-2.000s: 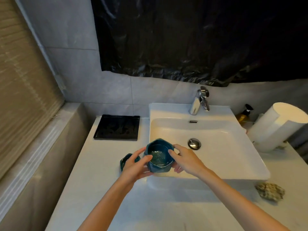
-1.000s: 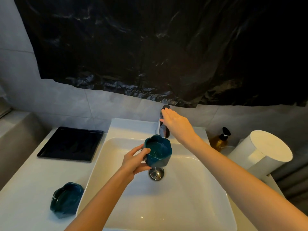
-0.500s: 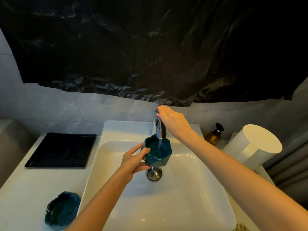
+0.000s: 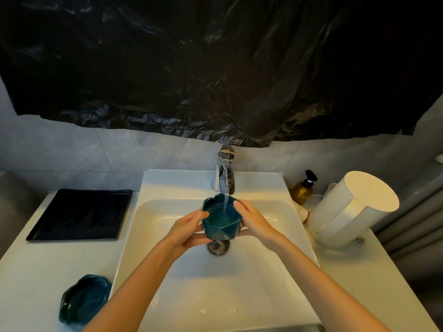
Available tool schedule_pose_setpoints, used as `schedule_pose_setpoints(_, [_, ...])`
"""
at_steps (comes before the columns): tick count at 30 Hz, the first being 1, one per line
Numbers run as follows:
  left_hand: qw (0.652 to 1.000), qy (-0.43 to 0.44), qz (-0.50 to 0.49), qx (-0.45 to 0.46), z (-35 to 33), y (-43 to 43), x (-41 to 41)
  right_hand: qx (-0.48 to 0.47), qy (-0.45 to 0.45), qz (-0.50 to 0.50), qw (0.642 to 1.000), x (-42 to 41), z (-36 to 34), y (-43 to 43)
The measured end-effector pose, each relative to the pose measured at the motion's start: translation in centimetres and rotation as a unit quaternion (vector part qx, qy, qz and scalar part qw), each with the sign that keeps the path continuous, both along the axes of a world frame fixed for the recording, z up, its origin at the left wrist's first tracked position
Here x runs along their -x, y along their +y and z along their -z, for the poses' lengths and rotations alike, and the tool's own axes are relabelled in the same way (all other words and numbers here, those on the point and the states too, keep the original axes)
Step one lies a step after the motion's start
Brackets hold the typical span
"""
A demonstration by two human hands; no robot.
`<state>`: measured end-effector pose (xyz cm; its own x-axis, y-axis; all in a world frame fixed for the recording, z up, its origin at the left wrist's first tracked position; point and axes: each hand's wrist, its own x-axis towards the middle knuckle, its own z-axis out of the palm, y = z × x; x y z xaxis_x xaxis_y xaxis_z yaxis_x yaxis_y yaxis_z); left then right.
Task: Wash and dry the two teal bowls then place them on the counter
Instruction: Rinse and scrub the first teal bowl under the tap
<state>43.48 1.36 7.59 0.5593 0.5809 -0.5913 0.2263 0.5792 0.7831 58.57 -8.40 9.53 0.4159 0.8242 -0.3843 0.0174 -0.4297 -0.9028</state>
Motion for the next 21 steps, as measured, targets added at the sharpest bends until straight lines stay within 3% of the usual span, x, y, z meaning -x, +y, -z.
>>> schedule_pose_setpoints(6, [0.999, 0.018, 0.040, 0.025, 0.1, -0.8, -0.6, 0.044, 0.010, 0.021, 0.999, -0.4, 0.9, -1.2])
schedule_pose_setpoints(9, [0.998, 0.039, 0.033, -0.032, 0.4, 0.2, 0.5, 0.036, 0.042, -0.033, 0.998, -0.1, 1.4, -0.8])
schedule_pose_setpoints(12, [0.994, 0.041, 0.024, -0.101, 0.4, 1.0, 0.5, 0.032, 0.004, -0.067, 0.997, -0.7, 1.5, 0.0])
schedule_pose_setpoints(18, [0.979, -0.010, 0.020, -0.205, 2.4, 0.5, -0.7, -0.010, -0.063, -0.030, 0.998, -1.9, 3.9, 0.2])
schedule_pose_setpoints(21, [0.954, -0.033, 0.028, -0.298, 3.9, 0.4, -0.5, -0.031, -0.120, -0.013, 0.992, -1.6, 5.1, 0.5])
